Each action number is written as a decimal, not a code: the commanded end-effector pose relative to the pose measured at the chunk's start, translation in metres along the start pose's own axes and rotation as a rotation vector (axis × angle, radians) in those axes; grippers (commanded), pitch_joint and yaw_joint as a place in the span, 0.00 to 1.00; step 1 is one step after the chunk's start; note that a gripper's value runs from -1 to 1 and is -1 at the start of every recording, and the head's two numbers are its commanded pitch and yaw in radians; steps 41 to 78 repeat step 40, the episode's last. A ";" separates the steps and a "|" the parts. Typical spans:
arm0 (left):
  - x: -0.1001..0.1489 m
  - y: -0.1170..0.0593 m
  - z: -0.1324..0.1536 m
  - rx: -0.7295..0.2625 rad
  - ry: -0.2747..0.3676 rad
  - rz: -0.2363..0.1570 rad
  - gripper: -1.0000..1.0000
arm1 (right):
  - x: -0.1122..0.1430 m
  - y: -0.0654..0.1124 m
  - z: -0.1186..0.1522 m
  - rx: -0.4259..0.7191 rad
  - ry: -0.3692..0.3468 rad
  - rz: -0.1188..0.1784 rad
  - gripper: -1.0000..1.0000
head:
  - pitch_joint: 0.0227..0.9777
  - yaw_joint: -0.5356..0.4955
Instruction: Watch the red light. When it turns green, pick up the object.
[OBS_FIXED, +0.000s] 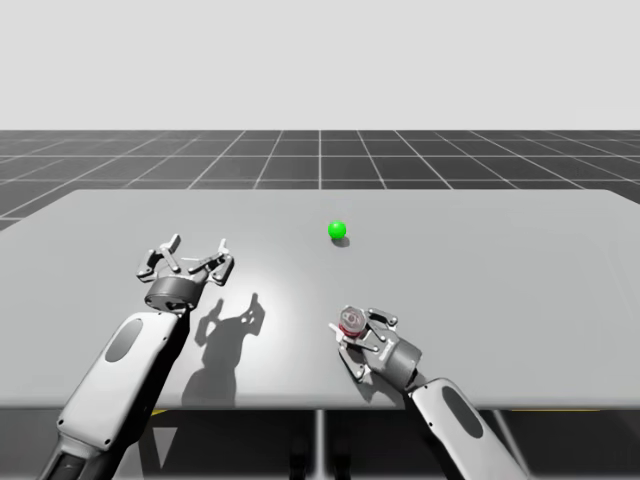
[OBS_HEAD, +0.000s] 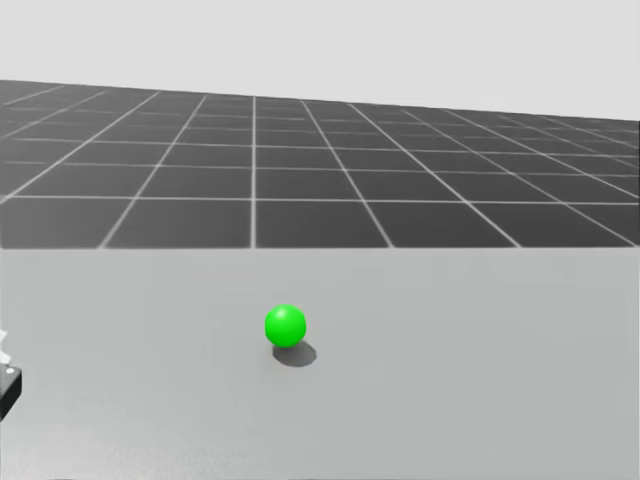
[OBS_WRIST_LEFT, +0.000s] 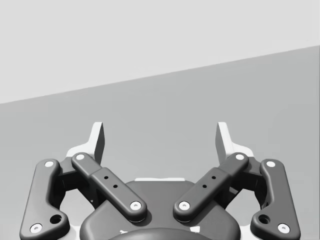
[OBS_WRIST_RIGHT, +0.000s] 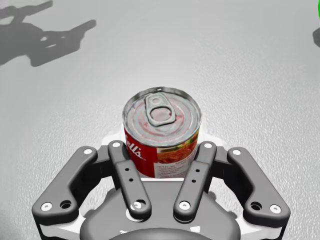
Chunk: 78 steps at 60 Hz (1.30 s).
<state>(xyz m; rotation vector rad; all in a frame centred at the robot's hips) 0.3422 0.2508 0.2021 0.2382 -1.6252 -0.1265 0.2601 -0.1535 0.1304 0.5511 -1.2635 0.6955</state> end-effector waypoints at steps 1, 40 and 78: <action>0.000 0.000 0.000 0.001 -0.001 0.001 0.00 | -0.002 -0.003 0.000 -0.095 0.009 -0.035 0.99 | 0.42 0.38; 0.005 0.005 0.001 0.015 -0.016 0.009 0.00 | 0.204 -0.051 0.033 -0.225 -0.378 0.105 1.00 | 0.40 0.39; 0.005 0.005 0.001 0.015 -0.016 0.009 0.00 | 0.204 -0.051 0.033 -0.225 -0.378 0.105 1.00 | 0.40 0.39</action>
